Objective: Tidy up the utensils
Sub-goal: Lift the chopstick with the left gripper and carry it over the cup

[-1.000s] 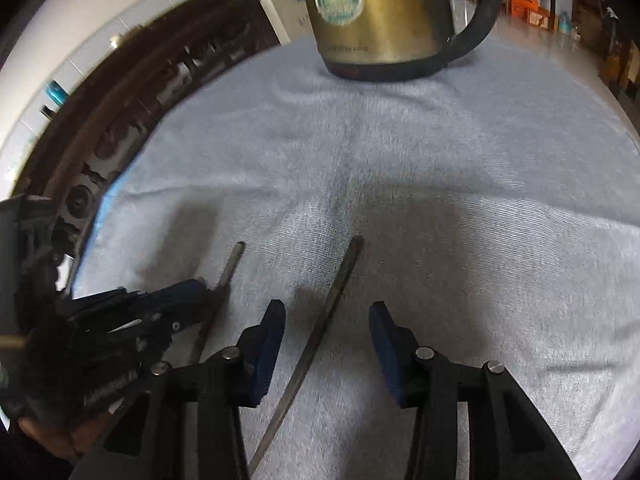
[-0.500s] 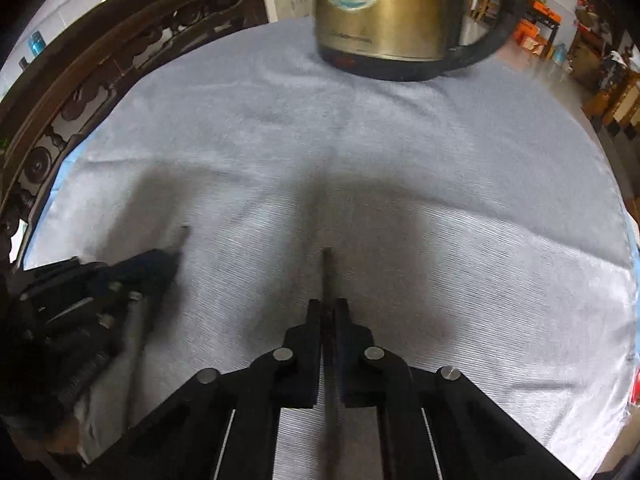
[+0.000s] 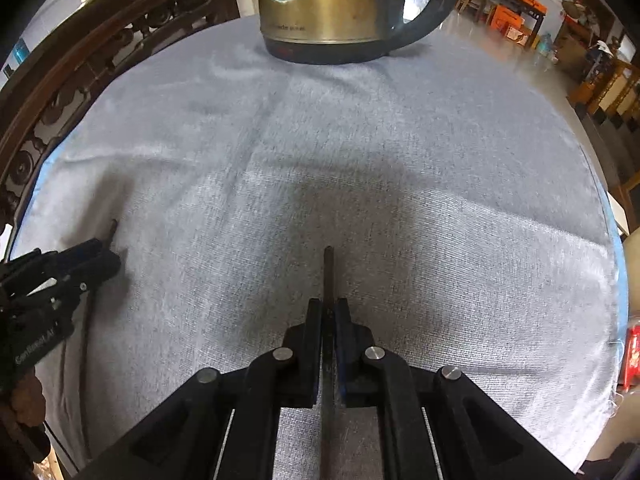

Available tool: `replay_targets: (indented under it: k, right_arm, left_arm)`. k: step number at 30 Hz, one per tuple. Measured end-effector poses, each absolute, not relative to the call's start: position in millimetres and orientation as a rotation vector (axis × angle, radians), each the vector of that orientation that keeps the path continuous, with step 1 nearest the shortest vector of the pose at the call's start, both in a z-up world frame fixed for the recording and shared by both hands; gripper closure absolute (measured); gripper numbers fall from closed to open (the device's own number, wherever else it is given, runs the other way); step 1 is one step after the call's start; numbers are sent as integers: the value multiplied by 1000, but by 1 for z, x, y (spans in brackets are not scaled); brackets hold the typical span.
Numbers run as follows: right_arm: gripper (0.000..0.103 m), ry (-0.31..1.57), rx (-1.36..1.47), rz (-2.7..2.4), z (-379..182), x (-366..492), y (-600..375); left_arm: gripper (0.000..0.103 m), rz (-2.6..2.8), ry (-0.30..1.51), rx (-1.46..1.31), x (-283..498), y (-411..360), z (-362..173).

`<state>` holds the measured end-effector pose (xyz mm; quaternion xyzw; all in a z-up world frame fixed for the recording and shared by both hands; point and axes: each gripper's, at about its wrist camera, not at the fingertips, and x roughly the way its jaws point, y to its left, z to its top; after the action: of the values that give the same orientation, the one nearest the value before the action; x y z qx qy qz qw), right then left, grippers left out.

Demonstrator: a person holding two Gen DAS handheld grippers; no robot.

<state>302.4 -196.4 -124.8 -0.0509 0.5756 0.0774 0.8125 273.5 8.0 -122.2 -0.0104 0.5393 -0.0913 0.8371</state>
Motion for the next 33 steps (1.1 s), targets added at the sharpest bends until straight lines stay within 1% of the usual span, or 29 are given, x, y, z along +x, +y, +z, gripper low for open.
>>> replay_targets:
  k: [2, 3, 4, 5, 8, 11, 21, 28, 33]
  right_arm:
    - [95, 1221, -115, 168, -126, 302, -195]
    - [96, 1218, -118, 168, -125, 302, -193]
    - [96, 1214, -116, 169, -126, 301, -193]
    - [96, 1208, -114, 173, -126, 300, -193]
    - [96, 1177, -83, 189, -122, 289, -197]
    - [96, 1101, -41, 207, -109, 270, -208]
    - [96, 837, 96, 165, -42, 201, -253]
    - [96, 665, 137, 104, 4, 128, -263]
    - [96, 557, 174, 92, 22, 85, -254]
  left_arm:
    - [72, -188, 1136, -6, 273, 6, -122]
    - [79, -187, 1132, 4, 274, 5, -123]
    - [96, -180, 1124, 21, 274, 6, -123]
    - [98, -175, 1121, 25, 274, 9, -123]
    - [98, -168, 1119, -64, 274, 22, -125]
    - [98, -140, 1082, -78, 262, 34, -121]
    - [98, -106, 832, -160, 182, 67, -47]
    - [98, -33, 707, -185, 133, 83, -20]
    - [98, -18, 640, -180, 103, 78, -1]
